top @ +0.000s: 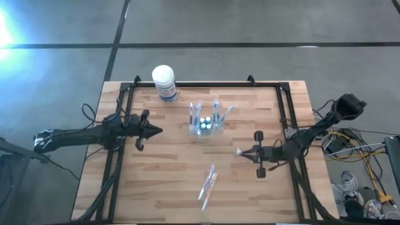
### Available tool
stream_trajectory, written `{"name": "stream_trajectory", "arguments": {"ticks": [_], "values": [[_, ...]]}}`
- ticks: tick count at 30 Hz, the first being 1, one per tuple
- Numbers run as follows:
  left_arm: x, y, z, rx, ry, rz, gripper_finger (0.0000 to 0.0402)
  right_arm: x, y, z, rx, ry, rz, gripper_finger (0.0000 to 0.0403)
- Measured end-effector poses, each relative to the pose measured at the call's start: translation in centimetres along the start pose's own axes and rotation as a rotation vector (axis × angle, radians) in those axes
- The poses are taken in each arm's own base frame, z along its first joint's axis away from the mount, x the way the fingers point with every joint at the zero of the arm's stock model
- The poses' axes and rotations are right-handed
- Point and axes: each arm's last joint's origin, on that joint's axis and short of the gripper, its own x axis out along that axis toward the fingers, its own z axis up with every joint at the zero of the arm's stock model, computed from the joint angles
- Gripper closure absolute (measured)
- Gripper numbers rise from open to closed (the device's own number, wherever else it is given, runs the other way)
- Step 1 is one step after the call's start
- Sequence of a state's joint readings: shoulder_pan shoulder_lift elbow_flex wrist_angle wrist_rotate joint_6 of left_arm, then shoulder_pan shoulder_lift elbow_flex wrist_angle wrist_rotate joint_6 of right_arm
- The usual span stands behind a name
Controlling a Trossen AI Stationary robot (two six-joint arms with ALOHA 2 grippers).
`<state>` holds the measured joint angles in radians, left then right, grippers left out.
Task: Pick & Place toothbrushing station
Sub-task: Put the blue toothbrush into the transparent bin organizer
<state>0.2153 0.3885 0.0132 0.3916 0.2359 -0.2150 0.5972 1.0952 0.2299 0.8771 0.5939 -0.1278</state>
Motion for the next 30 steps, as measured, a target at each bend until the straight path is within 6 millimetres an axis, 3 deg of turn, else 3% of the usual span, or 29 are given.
{"name": "stream_trajectory", "arguments": {"ticks": [4,12,22,30], "values": [[0.0,0.0,0.0,0.004,-0.004,0.011,0.0388,-1.5,-0.9,-0.7,-0.025,-0.019,0.002,0.0395],[0.0,0.4,0.1,0.013,-0.032,0.126,0.0388,-4.4,-2.9,0.3,-0.064,-0.155,0.019,0.0395],[0.0,0.4,0.0,-0.019,-0.026,0.130,0.0388,-6.9,-5.1,0.6,-0.014,-0.043,0.026,0.0395],[0.0,0.4,0.0,0.011,-0.028,0.146,0.0388,-7.6,-5.4,-1.6,-0.030,-0.083,0.082,0.0395]]}}
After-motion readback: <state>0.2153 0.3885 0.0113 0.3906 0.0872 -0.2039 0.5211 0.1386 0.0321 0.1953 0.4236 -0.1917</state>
